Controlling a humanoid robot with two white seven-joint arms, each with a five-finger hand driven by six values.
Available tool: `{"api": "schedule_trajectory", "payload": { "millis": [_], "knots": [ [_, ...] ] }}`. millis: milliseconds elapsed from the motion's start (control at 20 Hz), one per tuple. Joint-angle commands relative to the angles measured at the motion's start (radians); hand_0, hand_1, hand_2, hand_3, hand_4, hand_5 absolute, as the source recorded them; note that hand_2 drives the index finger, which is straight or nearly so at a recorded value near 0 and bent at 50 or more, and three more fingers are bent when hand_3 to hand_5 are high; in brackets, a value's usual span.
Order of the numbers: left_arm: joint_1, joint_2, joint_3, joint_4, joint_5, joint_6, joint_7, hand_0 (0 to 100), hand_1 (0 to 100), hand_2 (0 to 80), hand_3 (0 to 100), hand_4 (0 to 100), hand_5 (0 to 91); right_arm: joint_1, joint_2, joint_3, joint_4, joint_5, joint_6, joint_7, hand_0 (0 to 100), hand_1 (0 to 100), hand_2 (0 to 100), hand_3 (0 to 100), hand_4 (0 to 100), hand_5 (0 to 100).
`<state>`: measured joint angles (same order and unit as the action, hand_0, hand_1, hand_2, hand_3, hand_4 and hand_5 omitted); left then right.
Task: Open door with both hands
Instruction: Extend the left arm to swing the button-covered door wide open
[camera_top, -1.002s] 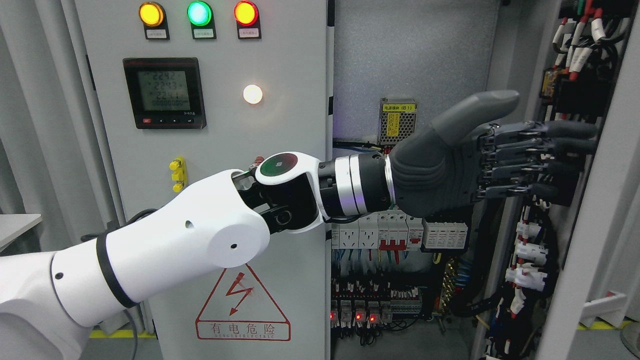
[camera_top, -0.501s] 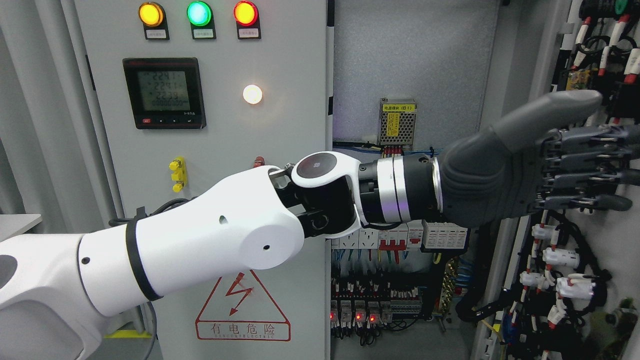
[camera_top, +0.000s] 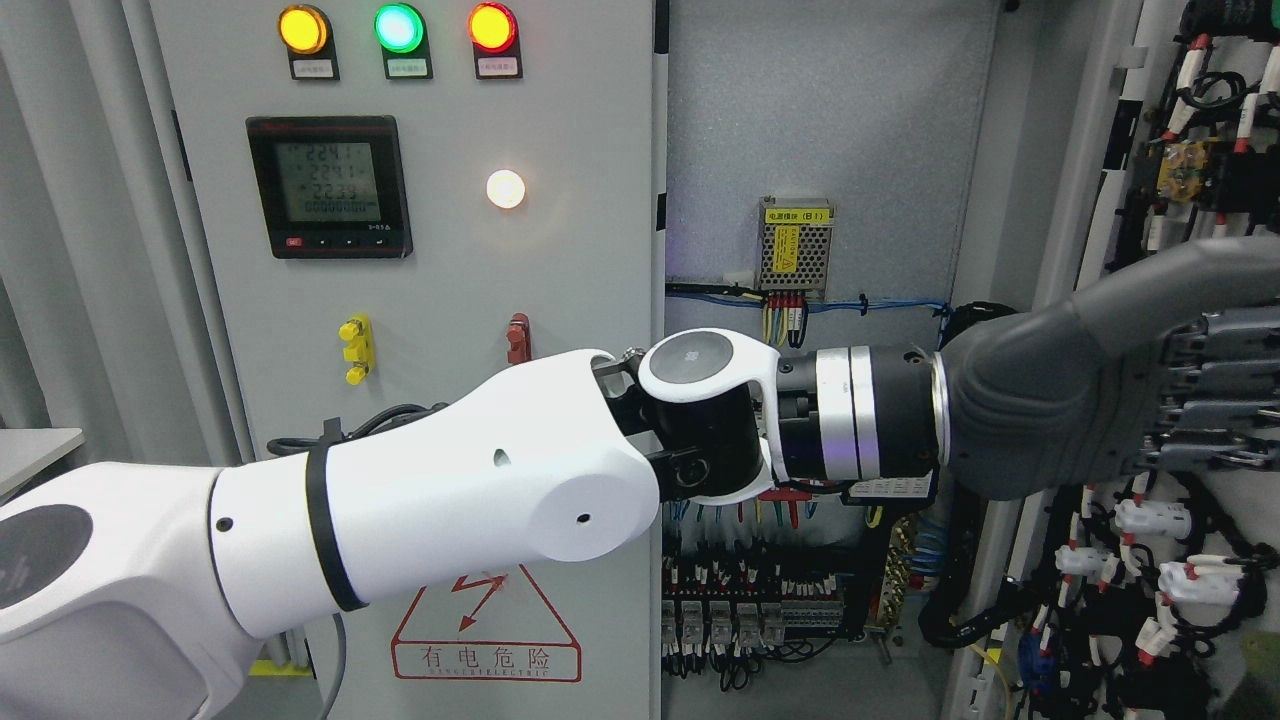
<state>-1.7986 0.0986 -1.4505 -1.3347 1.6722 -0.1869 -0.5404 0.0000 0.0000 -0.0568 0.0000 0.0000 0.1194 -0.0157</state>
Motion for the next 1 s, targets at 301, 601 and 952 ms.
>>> {"api": "schedule_trajectory", "payload": {
  "millis": [301, 601, 952],
  "knots": [
    [-0.005, -0.099, -0.022, 0.066, 0.001, 0.000, 0.002, 29, 0, 2.8, 3, 4, 0.0, -0.029, 0.000, 0.000, 0.026, -0.008, -0.001, 0.000, 22, 0, 0, 0, 0, 0],
    [-0.004, -0.099, -0.022, 0.103, 0.001, 0.000, 0.003, 29, 0, 2.8, 3, 4, 0.0, -0.028, 0.000, 0.000, 0.026, -0.008, 0.000, -0.001, 22, 0, 0, 0, 0, 0],
    [-0.004, -0.099, -0.021, 0.103, 0.001, 0.000, 0.003, 29, 0, 2.8, 3, 4, 0.0, -0.028, 0.000, 0.002, 0.026, -0.006, 0.000, -0.001, 22, 0, 0, 0, 0, 0]
  ]
}}
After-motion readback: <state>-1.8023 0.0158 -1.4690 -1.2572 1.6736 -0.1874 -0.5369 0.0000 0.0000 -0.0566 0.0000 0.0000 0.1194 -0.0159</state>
